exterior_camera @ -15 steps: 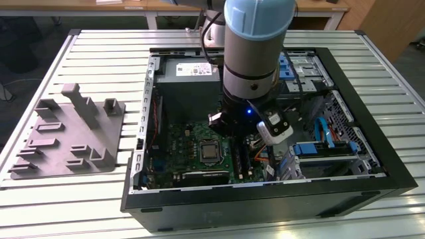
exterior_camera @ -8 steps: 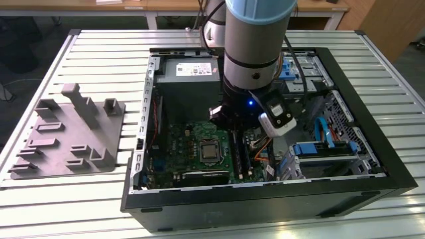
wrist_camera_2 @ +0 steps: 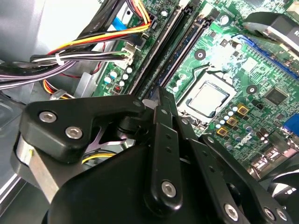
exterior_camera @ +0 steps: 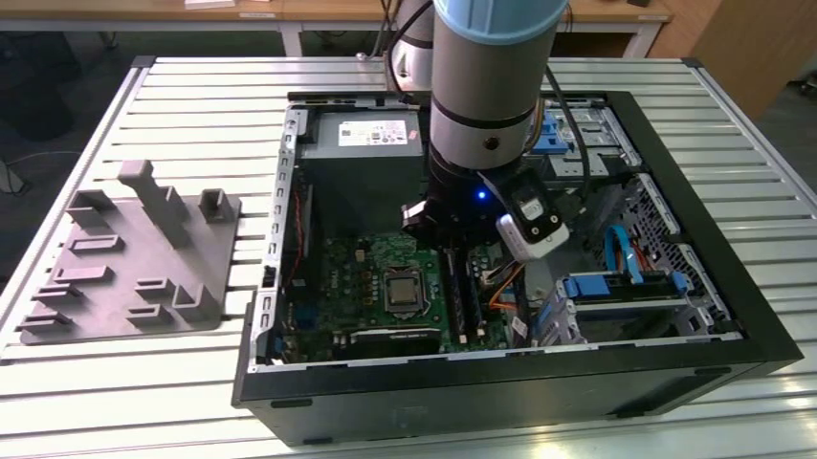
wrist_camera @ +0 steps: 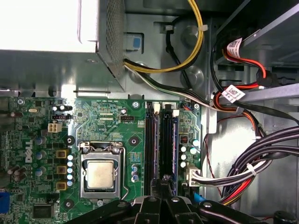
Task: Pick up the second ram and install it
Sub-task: 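Press down the second ram until it locks into place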
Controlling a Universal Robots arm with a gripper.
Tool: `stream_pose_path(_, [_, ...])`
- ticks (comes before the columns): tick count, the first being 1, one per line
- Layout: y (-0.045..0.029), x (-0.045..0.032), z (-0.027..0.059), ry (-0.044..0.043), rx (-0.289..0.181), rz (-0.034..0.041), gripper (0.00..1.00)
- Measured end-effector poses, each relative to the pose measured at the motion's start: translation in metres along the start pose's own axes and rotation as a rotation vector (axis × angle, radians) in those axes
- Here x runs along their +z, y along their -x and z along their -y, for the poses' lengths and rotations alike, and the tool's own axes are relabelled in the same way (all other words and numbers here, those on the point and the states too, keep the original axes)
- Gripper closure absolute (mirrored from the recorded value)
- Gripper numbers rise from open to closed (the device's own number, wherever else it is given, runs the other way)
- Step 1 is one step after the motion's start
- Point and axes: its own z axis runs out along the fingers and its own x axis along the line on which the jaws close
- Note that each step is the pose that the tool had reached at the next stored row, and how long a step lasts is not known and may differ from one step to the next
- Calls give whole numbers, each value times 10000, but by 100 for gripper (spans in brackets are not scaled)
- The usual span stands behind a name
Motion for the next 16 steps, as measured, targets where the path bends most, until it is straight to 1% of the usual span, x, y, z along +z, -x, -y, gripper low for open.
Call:
stream_pose_path(8, [0, 1, -2, 5, 0, 1, 90])
stream_pose_path(16, [-1, 22, -85, 3, -1, 0, 90])
